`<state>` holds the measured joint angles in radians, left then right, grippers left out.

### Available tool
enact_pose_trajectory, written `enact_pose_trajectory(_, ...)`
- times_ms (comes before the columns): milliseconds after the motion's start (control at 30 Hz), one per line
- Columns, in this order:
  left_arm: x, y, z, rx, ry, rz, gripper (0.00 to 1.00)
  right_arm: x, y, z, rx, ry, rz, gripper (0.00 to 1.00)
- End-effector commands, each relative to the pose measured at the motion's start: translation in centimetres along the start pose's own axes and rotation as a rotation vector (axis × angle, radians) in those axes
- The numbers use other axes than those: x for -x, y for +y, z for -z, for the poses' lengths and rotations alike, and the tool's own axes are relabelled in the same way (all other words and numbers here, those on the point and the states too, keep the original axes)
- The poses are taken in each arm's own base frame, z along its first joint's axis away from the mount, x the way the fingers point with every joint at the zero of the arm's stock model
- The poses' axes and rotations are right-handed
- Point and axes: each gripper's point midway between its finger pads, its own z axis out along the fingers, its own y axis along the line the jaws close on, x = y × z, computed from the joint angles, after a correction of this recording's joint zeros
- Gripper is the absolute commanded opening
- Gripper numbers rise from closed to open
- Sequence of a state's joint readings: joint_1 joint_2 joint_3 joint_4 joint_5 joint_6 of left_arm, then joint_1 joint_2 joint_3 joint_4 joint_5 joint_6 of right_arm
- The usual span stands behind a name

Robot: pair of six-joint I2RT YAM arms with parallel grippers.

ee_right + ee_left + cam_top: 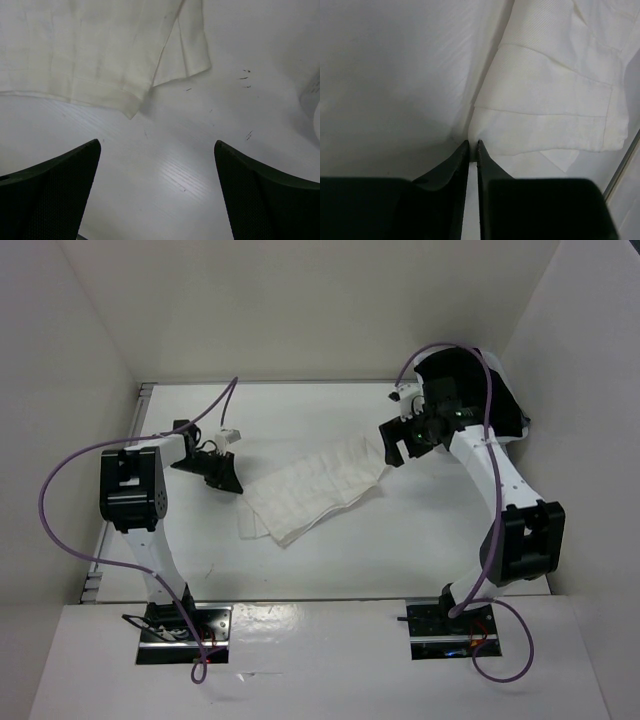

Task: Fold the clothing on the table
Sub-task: Fold the skirt

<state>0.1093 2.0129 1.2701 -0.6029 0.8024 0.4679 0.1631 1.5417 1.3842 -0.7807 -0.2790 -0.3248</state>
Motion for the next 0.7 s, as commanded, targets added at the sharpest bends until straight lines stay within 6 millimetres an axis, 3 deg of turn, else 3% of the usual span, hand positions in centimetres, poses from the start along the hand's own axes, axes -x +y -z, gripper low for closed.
enact_pose_trajectory(0, -2.8, 0.4, -0.8, 0.004, 0.088, 0.035, 0.16, -0.5, -0.8, -2.1, 0.006, -0.003, -0.002, 0.98)
enact_pose_trajectory(100, -2.6, 0.8, -0.6, 0.028, 0.094, 0.035, 0.1, -1.0, -1.2, -3.7, 0.061, 0.004, -0.035, 0.98)
enact_pose_trajectory(233, -2.6, 1.2, -0.3, 0.06, 0.106, 0.036, 0.06, -1.5, -3.3, -6.6, 0.113, 0.022, -0.071, 0.98)
enact_pose_trajectory(433, -2.7, 1.3, -0.2, 0.082, 0.127, 0.038, 0.06, -1.3, -5.4, -9.9, 0.199, 0.017, -0.079, 0.98)
enact_pose_trajectory(667, -2.8, 1.2, 0.1, 0.104, 0.131, 0.049, 0.06, -0.5, -6.3, -12.7, 0.273, 0.011, -0.053, 0.98)
